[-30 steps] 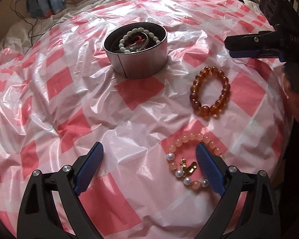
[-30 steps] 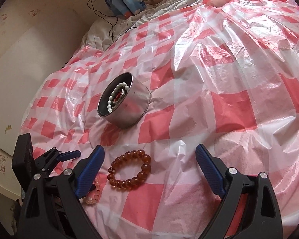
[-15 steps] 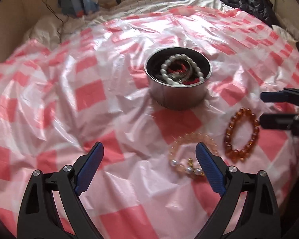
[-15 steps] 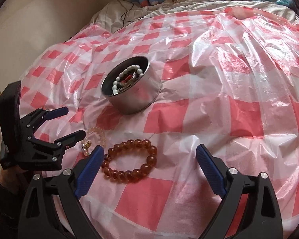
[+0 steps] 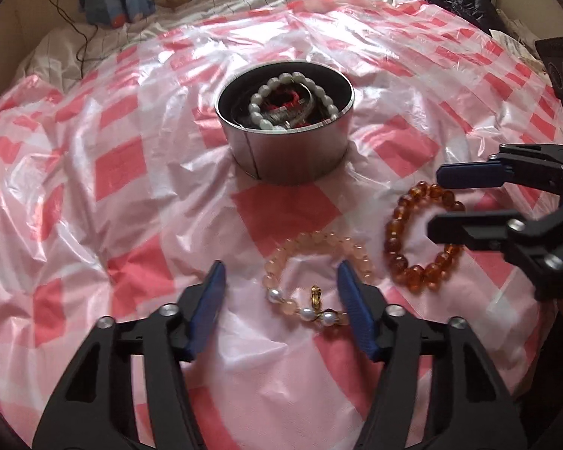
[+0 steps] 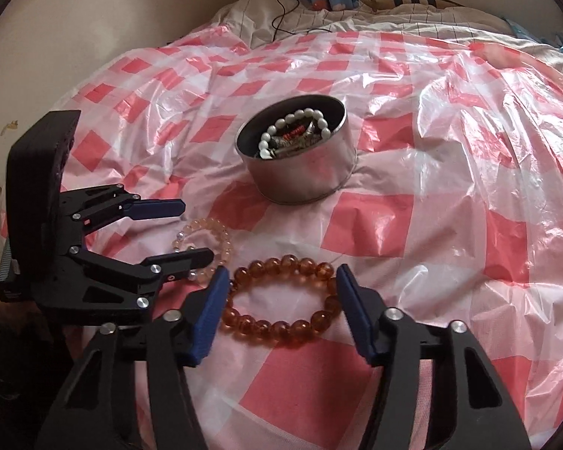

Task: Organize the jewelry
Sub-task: 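Grasp the pearl bracelet with the left gripper while the right gripper grasps the amber bead bracelet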

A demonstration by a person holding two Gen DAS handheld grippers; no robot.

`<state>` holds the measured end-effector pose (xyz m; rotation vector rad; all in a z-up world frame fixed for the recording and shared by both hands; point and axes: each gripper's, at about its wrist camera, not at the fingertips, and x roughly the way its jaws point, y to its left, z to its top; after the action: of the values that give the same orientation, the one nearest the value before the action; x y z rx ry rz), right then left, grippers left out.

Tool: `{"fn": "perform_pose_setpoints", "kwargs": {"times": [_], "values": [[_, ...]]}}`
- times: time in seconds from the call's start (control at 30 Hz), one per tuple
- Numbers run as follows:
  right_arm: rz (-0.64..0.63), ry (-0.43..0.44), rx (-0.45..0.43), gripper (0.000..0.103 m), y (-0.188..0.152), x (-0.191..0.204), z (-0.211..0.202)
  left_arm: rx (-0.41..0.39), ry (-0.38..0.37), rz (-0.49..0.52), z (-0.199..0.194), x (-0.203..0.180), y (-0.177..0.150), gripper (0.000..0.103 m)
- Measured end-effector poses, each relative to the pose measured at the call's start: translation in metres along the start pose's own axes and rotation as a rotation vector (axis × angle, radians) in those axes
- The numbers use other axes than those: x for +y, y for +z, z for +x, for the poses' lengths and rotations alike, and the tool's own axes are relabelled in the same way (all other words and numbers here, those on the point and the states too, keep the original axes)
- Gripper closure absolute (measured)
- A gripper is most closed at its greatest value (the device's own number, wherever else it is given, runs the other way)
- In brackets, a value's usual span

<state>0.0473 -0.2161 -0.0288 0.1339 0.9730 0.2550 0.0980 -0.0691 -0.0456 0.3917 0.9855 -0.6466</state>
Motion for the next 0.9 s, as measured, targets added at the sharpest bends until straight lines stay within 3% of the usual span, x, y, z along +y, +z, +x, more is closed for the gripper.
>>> {"fn": "perform_pose_setpoints", "kwargs": {"times": [0.07, 0.1, 0.27, 0.33, 0.4, 0.43, 0.57, 0.73, 0.9], "values": [[-0.040, -0.084, 0.013, 0.070, -0.001, 0.002, 0.003, 0.000, -0.023, 0.001, 0.000, -0.004, -0.001, 0.072], [-0.067, -0.135, 0.036, 0.071, -0.004, 0.002, 0.007, 0.000, -0.027, 0.008, 0.000, -0.006, -0.001, 0.074], [-0.109, -0.173, 0.046, 0.071, -0.008, 0.007, 0.012, 0.018, -0.070, -0.057, 0.004, 0.003, 0.000, 0.075], [-0.138, -0.177, 0.044, 0.077, -0.009, 0.013, 0.014, 0.021, -0.086, -0.075, 0.006, 0.006, -0.001, 0.076], [-0.117, -0.154, 0.038, 0.091, -0.010, 0.011, 0.012, 0.020, -0.105, -0.093, 0.006, 0.007, -0.001, 0.085], [-0.087, -0.134, 0.032, 0.091, -0.009, 0.007, 0.010, 0.018, -0.115, -0.105, 0.005, 0.009, -0.001, 0.096], [0.158, 0.081, -0.009, 0.091, -0.004, -0.024, -0.001, -0.023, -0.203, -0.204, -0.008, 0.024, 0.001, 0.096], [0.411, 0.424, -0.097, 0.091, -0.005, -0.057, -0.012, -0.089, -0.324, -0.309, -0.025, 0.043, 0.003, 0.096], [0.515, 0.602, -0.125, 0.091, -0.006, -0.064, -0.010, -0.138, -0.409, -0.361, -0.034, 0.048, 0.008, 0.096]]}}
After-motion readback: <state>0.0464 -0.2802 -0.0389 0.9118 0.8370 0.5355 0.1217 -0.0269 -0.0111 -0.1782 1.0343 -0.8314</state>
